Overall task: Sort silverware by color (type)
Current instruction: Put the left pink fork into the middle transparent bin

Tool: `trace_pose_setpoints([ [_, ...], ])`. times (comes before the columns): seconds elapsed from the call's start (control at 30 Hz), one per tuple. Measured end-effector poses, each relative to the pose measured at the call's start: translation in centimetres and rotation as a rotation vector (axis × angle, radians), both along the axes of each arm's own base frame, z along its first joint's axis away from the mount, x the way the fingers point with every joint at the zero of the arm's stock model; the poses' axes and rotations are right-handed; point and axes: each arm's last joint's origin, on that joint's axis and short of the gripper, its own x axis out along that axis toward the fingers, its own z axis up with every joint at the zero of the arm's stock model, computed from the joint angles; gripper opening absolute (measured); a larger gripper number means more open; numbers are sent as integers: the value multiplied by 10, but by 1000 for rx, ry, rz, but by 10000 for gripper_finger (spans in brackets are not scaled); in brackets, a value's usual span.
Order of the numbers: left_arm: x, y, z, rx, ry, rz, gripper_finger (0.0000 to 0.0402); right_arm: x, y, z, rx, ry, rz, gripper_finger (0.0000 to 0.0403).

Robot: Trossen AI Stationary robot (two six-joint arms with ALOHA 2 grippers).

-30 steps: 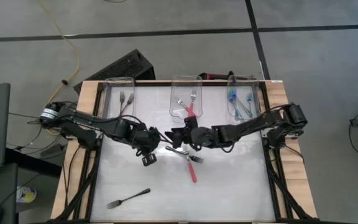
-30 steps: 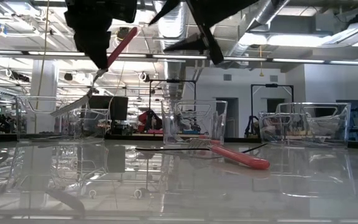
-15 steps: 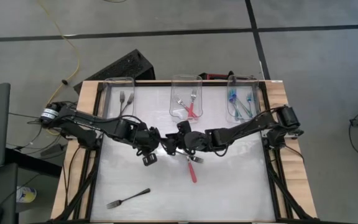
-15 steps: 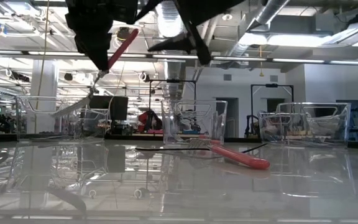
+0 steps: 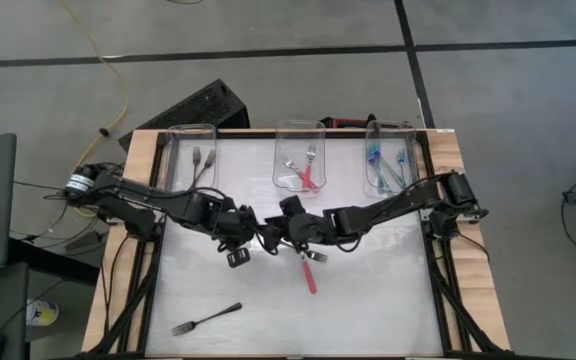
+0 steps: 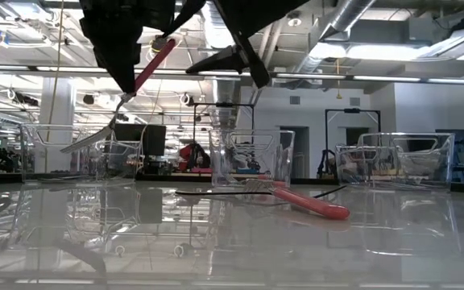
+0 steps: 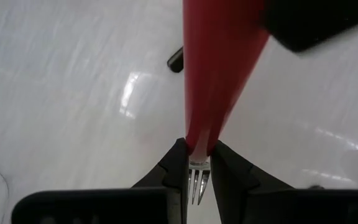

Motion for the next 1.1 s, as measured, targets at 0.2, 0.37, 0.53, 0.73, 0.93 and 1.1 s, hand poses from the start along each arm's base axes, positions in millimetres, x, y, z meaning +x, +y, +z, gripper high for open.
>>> trace_pose_setpoints([
  [0.2,-2,-7,-1,11,11,-31,32,-2,1,-4,-7,49,2,276],
  [0.37,-4,-10,-1,26,18,-42,32,-3,3,-5,-7,58,7,276],
  [0.53,-5,-14,-1,29,22,-56,32,-4,3,-7,-6,79,4,276],
  [0.73,-8,-23,-1,31,22,-84,32,-5,3,-8,4,87,3,276],
  [0.93,-10,-30,-1,50,19,-99,32,-7,6,-12,28,123,-3,276],
  [1.1,-10,-32,-1,45,10,-103,32,-8,8,-12,39,124,-7,276],
])
